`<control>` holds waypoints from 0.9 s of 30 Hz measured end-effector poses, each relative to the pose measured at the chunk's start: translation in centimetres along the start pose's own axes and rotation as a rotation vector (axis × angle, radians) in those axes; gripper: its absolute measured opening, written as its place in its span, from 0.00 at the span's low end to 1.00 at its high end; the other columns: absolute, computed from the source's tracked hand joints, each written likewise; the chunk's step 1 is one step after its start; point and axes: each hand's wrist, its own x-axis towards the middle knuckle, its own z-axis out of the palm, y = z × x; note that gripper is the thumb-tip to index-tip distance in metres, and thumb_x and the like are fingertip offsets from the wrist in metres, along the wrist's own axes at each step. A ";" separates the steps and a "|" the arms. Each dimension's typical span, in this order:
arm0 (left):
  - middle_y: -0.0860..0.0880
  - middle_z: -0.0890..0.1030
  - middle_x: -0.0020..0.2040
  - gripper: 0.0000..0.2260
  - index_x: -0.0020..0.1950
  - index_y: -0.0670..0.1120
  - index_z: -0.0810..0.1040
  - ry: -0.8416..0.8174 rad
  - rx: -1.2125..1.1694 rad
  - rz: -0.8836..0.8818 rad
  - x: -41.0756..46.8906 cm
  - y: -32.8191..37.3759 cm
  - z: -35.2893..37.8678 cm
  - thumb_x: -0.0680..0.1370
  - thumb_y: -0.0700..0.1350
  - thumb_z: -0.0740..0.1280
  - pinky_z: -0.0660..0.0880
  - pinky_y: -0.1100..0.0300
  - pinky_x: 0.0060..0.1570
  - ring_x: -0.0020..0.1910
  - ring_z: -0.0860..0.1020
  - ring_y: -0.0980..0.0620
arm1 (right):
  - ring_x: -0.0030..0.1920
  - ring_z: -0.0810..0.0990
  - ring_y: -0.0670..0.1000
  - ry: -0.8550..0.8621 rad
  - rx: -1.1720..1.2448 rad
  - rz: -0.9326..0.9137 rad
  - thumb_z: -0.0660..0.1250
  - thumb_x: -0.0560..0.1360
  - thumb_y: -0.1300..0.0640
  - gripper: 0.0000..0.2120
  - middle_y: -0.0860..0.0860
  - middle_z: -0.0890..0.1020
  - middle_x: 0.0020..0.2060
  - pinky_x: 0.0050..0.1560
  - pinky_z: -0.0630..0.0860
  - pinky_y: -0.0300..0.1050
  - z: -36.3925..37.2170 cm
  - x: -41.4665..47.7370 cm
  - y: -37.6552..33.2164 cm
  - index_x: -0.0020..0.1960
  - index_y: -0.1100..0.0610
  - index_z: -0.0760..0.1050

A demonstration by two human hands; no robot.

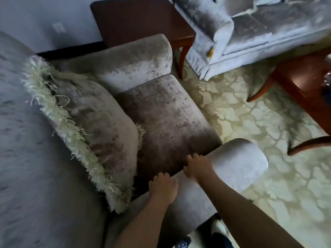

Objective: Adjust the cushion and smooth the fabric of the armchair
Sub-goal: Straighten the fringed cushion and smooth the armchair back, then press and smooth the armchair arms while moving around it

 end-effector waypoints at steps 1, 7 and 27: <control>0.44 0.73 0.61 0.18 0.64 0.47 0.71 -0.041 0.012 0.007 0.4 0.7 0.4 0.81 0.53 0.50 0.69 0.47 0.54 0.59 0.71 0.43 | 0.59 0.73 0.58 -0.001 -0.019 -0.034 0.56 0.78 0.45 0.18 0.55 0.73 0.59 0.51 0.71 0.52 0.2 1.2 0.8 0.63 0.54 0.66; 0.44 0.73 0.64 0.18 0.66 0.46 0.70 -0.156 -0.177 -0.254 3.6 5.6 1.3 0.80 0.53 0.56 0.66 0.45 0.60 0.63 0.71 0.42 | 0.56 0.73 0.56 0.055 -0.108 -0.181 0.56 0.78 0.46 0.16 0.53 0.74 0.57 0.48 0.69 0.50 2.3 7.4 5.3 0.61 0.53 0.67; 0.41 0.75 0.63 0.29 0.64 0.42 0.74 0.075 -0.315 -0.463 5.8 7.2 3.7 0.78 0.61 0.49 0.69 0.53 0.51 0.60 0.74 0.42 | 0.53 0.76 0.55 -0.103 -0.059 -0.308 0.49 0.75 0.37 0.27 0.54 0.79 0.55 0.47 0.67 0.47 7.6 8.9 6.8 0.55 0.53 0.78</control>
